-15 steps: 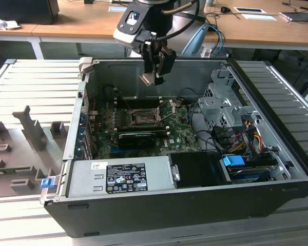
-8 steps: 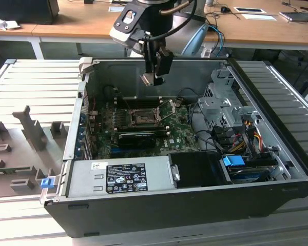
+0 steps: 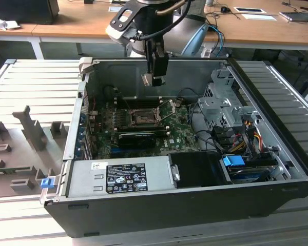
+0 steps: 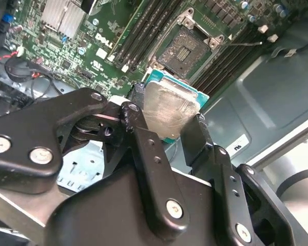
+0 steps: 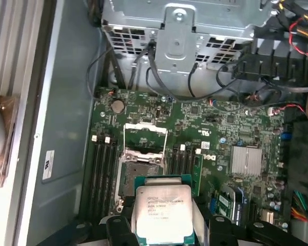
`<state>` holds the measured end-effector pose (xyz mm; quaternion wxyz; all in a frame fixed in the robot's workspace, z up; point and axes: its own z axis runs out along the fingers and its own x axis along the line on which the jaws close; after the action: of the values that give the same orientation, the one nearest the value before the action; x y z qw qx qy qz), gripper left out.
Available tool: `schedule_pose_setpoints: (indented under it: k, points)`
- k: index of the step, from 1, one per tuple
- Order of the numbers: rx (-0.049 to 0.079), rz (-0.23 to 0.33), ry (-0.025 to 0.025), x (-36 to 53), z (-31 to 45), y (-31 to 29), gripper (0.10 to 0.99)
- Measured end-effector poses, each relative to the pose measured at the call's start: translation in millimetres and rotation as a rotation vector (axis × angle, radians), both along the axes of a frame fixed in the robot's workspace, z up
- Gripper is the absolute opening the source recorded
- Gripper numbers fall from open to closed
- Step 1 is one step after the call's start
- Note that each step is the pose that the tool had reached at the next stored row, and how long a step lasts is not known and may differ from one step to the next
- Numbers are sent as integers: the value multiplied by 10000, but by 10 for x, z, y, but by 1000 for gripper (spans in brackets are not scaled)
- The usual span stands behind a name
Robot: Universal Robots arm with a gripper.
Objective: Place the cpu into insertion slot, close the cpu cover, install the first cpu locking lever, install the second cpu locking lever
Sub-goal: 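Place the cpu into insertion slot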
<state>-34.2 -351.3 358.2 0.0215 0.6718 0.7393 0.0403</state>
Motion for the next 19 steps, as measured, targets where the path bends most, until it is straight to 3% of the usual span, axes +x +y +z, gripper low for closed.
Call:
schedule_pose_setpoints:
  k: [5,9,19]
  points:
    - [-9,-130,0,0,-74,0,525]
    - [-11,-709,2,0,-106,0,525]
    - [-10,-738,1,0,-272,0,525]
